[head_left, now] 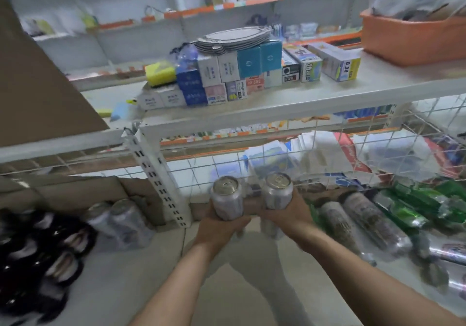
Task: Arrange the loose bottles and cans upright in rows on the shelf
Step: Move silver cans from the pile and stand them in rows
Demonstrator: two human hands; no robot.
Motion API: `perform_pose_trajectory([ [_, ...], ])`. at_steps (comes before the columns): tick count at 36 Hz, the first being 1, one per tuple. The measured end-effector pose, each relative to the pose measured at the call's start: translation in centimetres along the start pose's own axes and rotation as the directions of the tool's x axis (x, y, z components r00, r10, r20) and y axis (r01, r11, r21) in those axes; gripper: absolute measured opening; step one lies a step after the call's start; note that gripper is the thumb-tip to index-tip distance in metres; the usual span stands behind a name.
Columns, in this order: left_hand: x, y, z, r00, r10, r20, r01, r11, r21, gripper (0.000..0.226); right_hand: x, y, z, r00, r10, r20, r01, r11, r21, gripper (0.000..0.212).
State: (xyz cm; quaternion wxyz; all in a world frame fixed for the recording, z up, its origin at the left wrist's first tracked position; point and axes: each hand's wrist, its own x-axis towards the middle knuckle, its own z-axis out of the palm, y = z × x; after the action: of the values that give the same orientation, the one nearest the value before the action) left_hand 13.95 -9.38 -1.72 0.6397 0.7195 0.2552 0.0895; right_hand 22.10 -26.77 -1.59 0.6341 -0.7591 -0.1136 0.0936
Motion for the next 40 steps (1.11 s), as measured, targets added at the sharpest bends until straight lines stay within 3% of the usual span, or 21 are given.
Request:
perform_pose_trajectory([
  [2, -0.8, 0.4, -2.4, 0.999, 0.003, -0.039, -0.003, 1.0, 0.004, 0.054, -0.5, -1.3, 2.3, 0.999, -0.007, 0.051, 0.006, 1.0, 0.027, 0.037],
  [7, -3.1, 0.6, -8.9, 0.988, 0.04, -0.151, -0.043, 0.999, -0.019, 0.037, -1.9, -3.9, 8.6, 0.988, -0.028, 0.15, 0.021, 0.999, 0.045, 0.059],
  [11, -3.9, -0.5, -14.9, 0.976, 0.06, -0.208, -0.058, 0.998, 0.013, 0.038, -3.6, -6.1, 13.9, 0.979, -0.081, 0.187, 0.082, 0.997, -0.001, 0.035],
  [14, -4.1, -1.3, -19.3, 0.979, 0.092, -0.182, -0.086, 0.996, 0.039, 0.037, -4.9, -7.5, 18.1, 0.97, -0.107, 0.216, 0.114, 0.993, -0.019, 0.035],
  [18, -4.0, -2.4, -24.6, 0.979, 0.101, -0.177, -0.098, 0.995, 0.03, 0.035, -6.2, -7.2, 23.6, 0.987, -0.048, 0.154, 0.046, 0.999, 0.017, 0.043],
  [22, -3.3, -3.8, -28.5, 0.984, 0.107, -0.146, -0.105, 0.994, 0.017, 0.038, -7.4, -6.6, 28.1, 0.99, -0.015, 0.144, 0.009, 0.999, 0.037, 0.031],
  [31, -2.8, -6.4, -31.5, 0.998, -0.019, -0.061, 0.017, 0.999, -0.033, 0.069, -8.6, -4.8, 33.5, 0.986, 0.104, 0.13, -0.108, 0.994, 0.025, 0.043],
  [37, -1.4, -7.2, -31.6, 0.995, -0.075, -0.061, 0.081, 0.991, 0.111, 0.063, -7.8, -3.4, 35.2, 0.982, 0.14, 0.126, -0.14, 0.99, -0.01, 0.045],
  [40, -0.4, -7.7, -31.5, 0.993, -0.096, -0.067, 0.108, 0.973, 0.204, 0.041, -7.0, -2.7, 35.8, 0.983, 0.126, 0.13, -0.122, 0.992, -0.036, 0.039],
])
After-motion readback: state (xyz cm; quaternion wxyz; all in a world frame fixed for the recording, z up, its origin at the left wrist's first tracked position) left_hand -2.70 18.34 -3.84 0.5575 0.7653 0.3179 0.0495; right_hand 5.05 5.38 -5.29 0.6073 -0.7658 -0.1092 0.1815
